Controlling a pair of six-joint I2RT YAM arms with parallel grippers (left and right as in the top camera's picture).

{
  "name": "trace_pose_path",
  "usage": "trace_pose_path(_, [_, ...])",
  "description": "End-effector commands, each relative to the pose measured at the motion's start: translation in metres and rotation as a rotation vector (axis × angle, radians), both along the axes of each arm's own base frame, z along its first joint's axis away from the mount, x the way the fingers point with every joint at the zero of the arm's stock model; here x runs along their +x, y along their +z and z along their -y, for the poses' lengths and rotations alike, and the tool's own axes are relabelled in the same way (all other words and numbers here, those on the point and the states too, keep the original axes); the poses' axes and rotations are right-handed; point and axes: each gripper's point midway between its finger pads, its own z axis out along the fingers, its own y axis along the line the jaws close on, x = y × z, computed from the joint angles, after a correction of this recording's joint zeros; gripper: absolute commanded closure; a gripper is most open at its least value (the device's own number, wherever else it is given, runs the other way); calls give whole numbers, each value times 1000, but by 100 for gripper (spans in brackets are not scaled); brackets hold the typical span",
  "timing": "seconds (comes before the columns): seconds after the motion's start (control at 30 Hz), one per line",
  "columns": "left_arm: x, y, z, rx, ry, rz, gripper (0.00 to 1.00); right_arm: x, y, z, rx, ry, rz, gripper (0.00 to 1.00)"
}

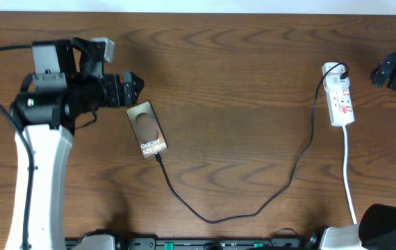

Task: Plug charger to phone and switch on socket

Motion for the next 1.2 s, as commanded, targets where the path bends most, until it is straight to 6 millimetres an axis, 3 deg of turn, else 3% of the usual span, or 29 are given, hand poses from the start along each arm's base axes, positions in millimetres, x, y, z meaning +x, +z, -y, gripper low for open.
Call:
trace_pose_path(0.0, [-15,14,9,110,-131,130,10,2,0,-6,11,9,2,1])
trace_pose_path(0.27, [-43,35,26,185,-235,392,10,2,0,-6,11,9,2,1])
trace_pose_path(0.5, [-73,24,27,198,-214,628,10,2,0,-6,11,9,2,1])
trace_pose_path(0.83, [-115,-9,23,176,-146,937,10,2,0,-6,11,9,2,1])
trace_pose_path(1.17, [-114,-51,-16,-69,210,870,10,2,0,-6,11,9,2,1])
